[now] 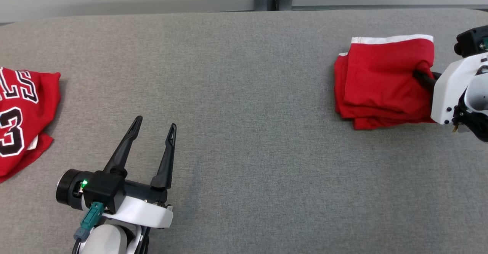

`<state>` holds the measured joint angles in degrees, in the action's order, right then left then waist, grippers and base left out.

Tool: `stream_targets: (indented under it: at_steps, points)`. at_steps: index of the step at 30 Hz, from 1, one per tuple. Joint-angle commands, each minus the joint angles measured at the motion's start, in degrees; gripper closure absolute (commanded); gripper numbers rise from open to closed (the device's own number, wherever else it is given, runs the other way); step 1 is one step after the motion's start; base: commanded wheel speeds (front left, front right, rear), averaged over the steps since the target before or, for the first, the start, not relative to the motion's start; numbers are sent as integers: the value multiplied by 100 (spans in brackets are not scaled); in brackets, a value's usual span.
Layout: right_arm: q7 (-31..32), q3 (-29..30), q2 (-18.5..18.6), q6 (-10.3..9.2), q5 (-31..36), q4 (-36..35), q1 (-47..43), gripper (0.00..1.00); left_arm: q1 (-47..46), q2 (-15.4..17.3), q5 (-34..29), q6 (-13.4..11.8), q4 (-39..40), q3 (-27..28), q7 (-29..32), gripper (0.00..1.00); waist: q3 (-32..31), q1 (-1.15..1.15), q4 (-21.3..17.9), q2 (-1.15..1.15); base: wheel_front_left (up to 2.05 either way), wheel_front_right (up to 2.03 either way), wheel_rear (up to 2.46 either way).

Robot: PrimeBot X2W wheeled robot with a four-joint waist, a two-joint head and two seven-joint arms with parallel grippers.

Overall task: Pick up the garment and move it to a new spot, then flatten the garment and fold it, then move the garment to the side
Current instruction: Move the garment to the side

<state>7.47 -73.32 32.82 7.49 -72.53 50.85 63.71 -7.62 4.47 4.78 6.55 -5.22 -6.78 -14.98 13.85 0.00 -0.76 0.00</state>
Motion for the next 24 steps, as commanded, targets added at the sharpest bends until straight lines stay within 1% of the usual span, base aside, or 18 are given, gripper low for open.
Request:
stream_targets:
  at_steps: [1, 5, 11, 15, 24]
  points:
    - [-50, -3, 44, 0, 48, 27, 106, 100, -98, 43, -52, 28, 38, 6, -16, 0, 137, 0, -127, 0, 0, 0, 0]
    - [-8, -9, 117, 0, 268, 145, 356, 100, -155, 169, -92, 40, 190, 30, -16, 0, 371, 0, -313, 0, 0, 0, 0]
    - [2, -17, 140, 0, 668, 314, 619, 100, -233, 283, -128, 53, 318, 7, -16, 0, 602, 0, -432, 0, 0, 0, 0]
    - [63, -18, 194, 0, 811, 372, 739, 100, -260, 334, -113, 57, 361, 7, -16, 0, 694, 0, -442, 0, 0, 0, 0]
    - [186, -19, 297, 0, 1721, 543, 1030, 100, -298, 422, -94, 73, 418, -9, -16, 0, 863, 0, -374, 0, 0, 0, 0]
